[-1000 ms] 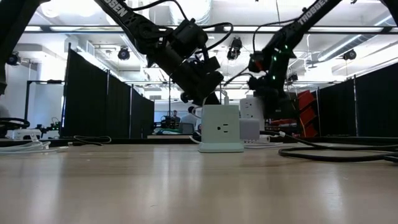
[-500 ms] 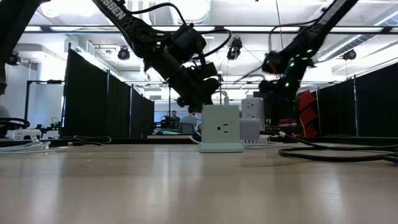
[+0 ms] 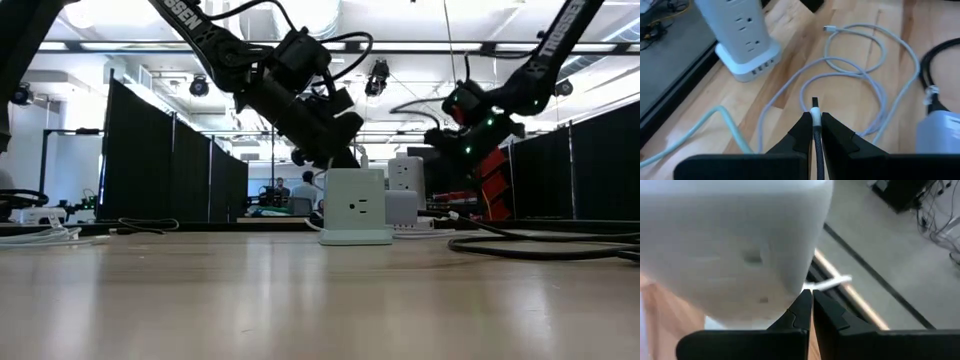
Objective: Insert USB
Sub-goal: Insert the violet USB cable into the top white outlet
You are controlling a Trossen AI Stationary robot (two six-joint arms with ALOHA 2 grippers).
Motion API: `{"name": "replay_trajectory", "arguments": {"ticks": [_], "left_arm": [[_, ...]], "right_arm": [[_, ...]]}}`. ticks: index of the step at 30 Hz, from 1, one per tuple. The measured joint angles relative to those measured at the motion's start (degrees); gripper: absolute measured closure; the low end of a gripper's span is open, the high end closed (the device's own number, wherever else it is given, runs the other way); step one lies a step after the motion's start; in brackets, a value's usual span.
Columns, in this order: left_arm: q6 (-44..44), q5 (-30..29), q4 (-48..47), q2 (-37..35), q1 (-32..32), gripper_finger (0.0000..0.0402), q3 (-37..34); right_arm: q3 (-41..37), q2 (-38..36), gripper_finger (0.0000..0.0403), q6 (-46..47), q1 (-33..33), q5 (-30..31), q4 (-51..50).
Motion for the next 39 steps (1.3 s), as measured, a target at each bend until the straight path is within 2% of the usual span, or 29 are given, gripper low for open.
{"name": "replay_trajectory", "arguments": {"ticks": [5, 7, 12, 19, 29, 35, 39], "left_arm": [[0.0, -1.5, -1.1, 0.0, 0.4, 0.0387, 0.0], [0.0, -1.4, -2.8, 0.1, 0.9, 0.0387, 0.0], [-1.3, -1.6, -4.3, 0.2, 3.3, 0.0387, 0.0], [-1.5, -1.6, -4.0, 0.5, 5.3, 0.0387, 0.0], [-1.5, -1.1, -3.0, 1.7, 5.4, 0.0387, 0.1], [-6.5, 5.3, -5.5, 1.1, 5.4, 0.0387, 0.6], [-8.2, 3.9, -8.0, 1.0, 5.9, 0.0387, 0.6]], "right_arm": [[0.1, 3.9, 0.0403, 2.3, -0.1, -5.2, 0.7], [0.1, 4.8, 0.0403, 4.0, 0.3, -5.5, 0.6], [-0.1, 4.9, 0.0403, 6.3, 1.7, -6.6, 0.4], [-0.8, 4.9, 0.0403, 8.2, 6.3, -11.2, -0.5], [-1.0, 1.8, 0.0403, 8.6, 7.7, -7.4, -2.9], [-1.0, -3.5, 0.0403, 6.0, 6.0, 0.0, -5.9], [-0.9, -2.6, 0.0403, 5.8, 4.2, -1.8, -2.6]]}}
